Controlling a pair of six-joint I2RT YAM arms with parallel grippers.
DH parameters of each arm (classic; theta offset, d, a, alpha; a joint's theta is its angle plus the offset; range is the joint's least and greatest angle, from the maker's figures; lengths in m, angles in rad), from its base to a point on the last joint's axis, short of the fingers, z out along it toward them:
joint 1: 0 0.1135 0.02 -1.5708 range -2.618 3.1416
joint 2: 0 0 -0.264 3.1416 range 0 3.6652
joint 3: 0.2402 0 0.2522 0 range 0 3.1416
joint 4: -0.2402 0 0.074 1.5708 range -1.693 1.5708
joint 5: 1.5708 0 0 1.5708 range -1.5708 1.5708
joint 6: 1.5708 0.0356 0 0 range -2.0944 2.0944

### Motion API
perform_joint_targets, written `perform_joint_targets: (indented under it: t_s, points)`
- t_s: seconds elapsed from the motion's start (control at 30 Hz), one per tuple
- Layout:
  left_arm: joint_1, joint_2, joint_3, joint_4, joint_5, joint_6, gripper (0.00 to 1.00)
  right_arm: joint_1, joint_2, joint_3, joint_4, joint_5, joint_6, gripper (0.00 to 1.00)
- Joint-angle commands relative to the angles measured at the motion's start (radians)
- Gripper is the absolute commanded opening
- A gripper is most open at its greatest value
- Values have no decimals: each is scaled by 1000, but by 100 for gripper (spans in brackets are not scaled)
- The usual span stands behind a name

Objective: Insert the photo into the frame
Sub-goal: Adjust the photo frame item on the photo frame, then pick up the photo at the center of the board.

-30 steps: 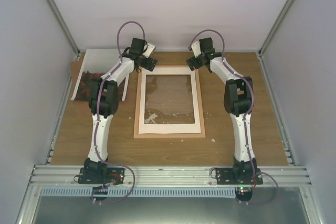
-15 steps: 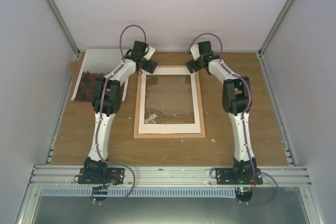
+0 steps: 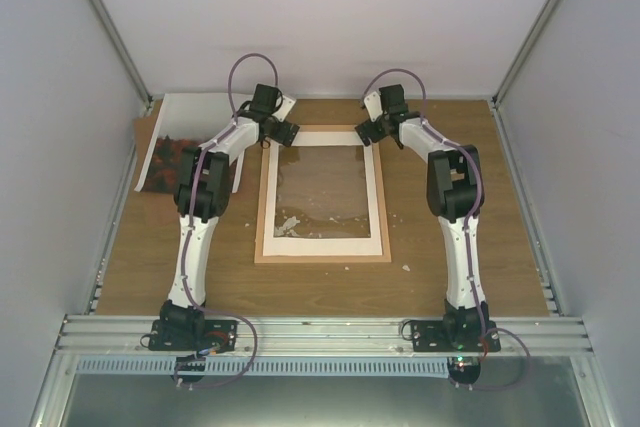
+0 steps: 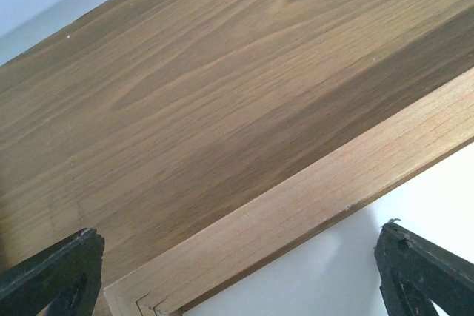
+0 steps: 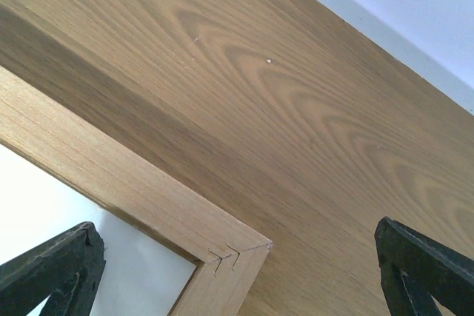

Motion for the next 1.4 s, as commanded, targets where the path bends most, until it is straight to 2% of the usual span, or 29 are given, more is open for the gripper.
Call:
perform_joint_targets:
  t_s: [0.0,0.2,0.37,0.5,0.57,0.73,0.9,1.13,1.27,1.37]
  points:
    - [-2,-57,-13,26,-5,10,99,-4,-40,-10,-42,3,-16,100]
    - [7,-112,51,-18,-1,11,99,-4,-72,84,-109,-6,-11,100]
    - [34,-213,11,-56,33,16,99,-3,-158,83,-141,-36,-5,100]
    - [72,-355,-147,-52,92,31,99,-4,-261,21,-157,-79,1,100]
    - [90,-448,-293,-30,94,50,99,-4,-325,-29,-153,-101,7,100]
    - [104,-704,-656,63,6,141,99,-3,-487,-154,-167,-152,18,100]
    - [106,-932,-931,72,-82,250,99,-6,-637,-278,-197,-218,28,100]
    - [46,-1080,-1137,68,-234,290,99,-6,-768,-471,-166,-261,63,100]
    - [-32,-1081,-1203,109,-339,308,97,-10,-779,-484,-168,-256,58,100]
    - [-48,-1045,-1189,122,-383,307,93,-11,-780,-481,-167,-253,63,100]
